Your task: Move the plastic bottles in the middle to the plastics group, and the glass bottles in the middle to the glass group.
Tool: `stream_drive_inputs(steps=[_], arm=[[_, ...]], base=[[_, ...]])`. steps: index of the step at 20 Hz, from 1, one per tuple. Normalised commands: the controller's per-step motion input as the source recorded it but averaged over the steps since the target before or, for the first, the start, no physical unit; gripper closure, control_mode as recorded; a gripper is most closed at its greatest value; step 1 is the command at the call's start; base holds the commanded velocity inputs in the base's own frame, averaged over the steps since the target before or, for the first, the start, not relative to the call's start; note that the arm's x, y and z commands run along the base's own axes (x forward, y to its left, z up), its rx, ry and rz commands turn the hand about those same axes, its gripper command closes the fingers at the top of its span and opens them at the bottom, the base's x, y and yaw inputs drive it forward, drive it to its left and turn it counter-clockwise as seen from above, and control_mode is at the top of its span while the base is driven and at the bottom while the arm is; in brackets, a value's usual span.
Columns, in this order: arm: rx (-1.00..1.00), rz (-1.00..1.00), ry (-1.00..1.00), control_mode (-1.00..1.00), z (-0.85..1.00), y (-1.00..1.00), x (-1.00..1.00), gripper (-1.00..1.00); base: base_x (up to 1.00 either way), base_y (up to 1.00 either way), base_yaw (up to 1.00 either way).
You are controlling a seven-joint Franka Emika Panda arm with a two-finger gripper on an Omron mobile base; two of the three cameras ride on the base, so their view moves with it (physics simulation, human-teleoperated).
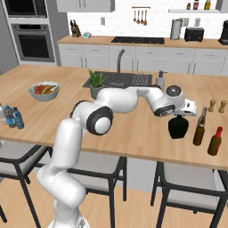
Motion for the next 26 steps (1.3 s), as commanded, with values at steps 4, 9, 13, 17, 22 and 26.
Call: stream_drive_inputs(steps=[4, 9, 13, 17, 22, 26], arm=[[0.0, 0.0, 0.0, -1.0, 0.0, 0.0, 0.0, 1.0], [0.0, 0.0, 0.0, -1.0, 0.0, 0.0, 0.0, -1.0], [0.0, 0.0, 0.0, -1.0, 0.0, 0.0, 0.0, -1.0], [0.0, 0.0, 0.0, -1.0, 0.0, 0.0, 0.0, -1.0], [0.0, 0.0, 0.0, -1.0, 0.0, 0.0, 0.0, -1.0], [0.0, -0.03, -0.01, -1.0, 0.14, 0.06, -0.12, -1.0]], base=[[0.0, 0.0, 0.0], [0.0, 0.0, 0.0], [0.0, 0.0, 0.0], [0.0, 0.0, 0.0], [0.0, 0.0, 0.0], [0.0, 0.0, 0.0]])
